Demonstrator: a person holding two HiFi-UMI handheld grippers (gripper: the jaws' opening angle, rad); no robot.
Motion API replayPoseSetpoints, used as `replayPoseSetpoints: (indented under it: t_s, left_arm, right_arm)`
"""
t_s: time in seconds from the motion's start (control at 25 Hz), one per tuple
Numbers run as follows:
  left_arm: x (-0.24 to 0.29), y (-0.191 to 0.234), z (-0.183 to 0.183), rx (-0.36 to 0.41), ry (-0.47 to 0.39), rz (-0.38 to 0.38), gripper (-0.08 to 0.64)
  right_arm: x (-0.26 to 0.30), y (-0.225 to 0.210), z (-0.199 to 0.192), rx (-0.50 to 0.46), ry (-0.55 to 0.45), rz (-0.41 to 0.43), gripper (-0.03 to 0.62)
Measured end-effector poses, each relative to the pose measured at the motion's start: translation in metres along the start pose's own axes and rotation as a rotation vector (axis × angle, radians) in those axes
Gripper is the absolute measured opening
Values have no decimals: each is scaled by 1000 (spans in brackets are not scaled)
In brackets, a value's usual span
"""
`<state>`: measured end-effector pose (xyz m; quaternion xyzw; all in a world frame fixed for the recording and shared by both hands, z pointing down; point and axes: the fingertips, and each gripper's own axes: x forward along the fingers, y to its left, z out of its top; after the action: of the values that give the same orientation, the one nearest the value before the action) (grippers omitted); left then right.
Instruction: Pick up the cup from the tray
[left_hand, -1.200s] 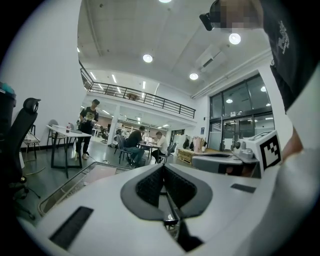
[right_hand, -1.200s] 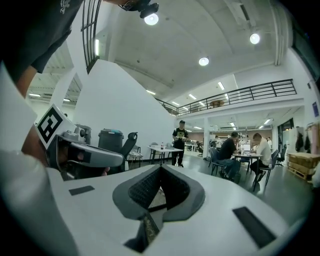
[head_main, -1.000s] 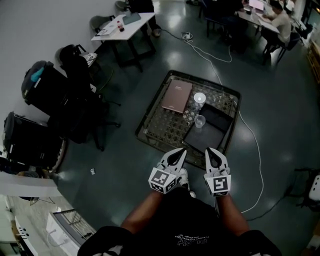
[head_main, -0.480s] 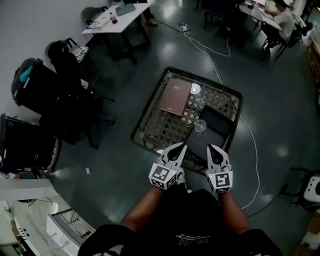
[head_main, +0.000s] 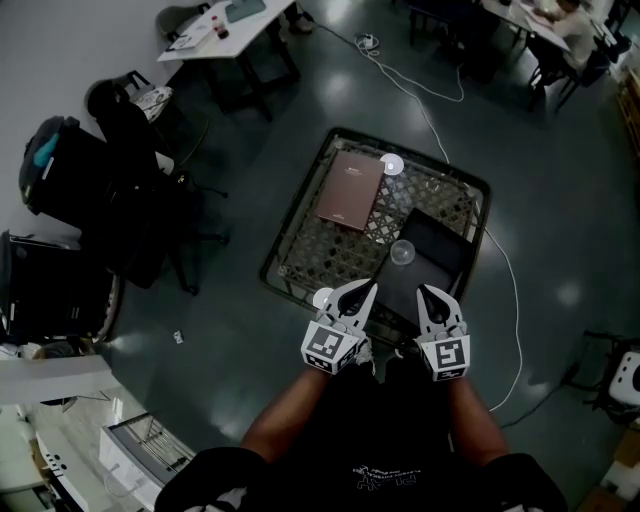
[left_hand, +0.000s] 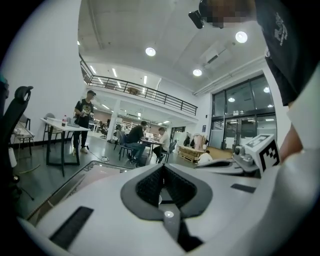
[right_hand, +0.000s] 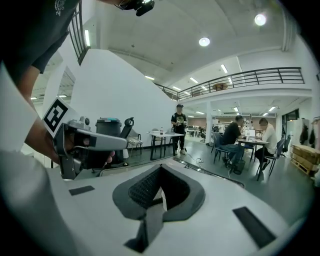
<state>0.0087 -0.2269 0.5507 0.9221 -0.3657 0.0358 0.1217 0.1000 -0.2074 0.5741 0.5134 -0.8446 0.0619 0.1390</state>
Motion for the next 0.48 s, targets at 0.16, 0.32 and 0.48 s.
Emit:
replayPoseSetpoints:
  t_s: [0.16, 0.32, 0.48]
  left_arm:
    - [5, 11, 1, -23, -8, 53, 9]
    - [13, 22, -12, 32, 17, 81, 9]
    - [20, 23, -27, 15, 43, 85, 9]
  right_arm:
    - [12, -6, -8, 2, 15, 10, 8]
    - [33, -16, -28, 32, 41, -1, 8]
    - [46, -20, -55, 57, 95, 0, 8]
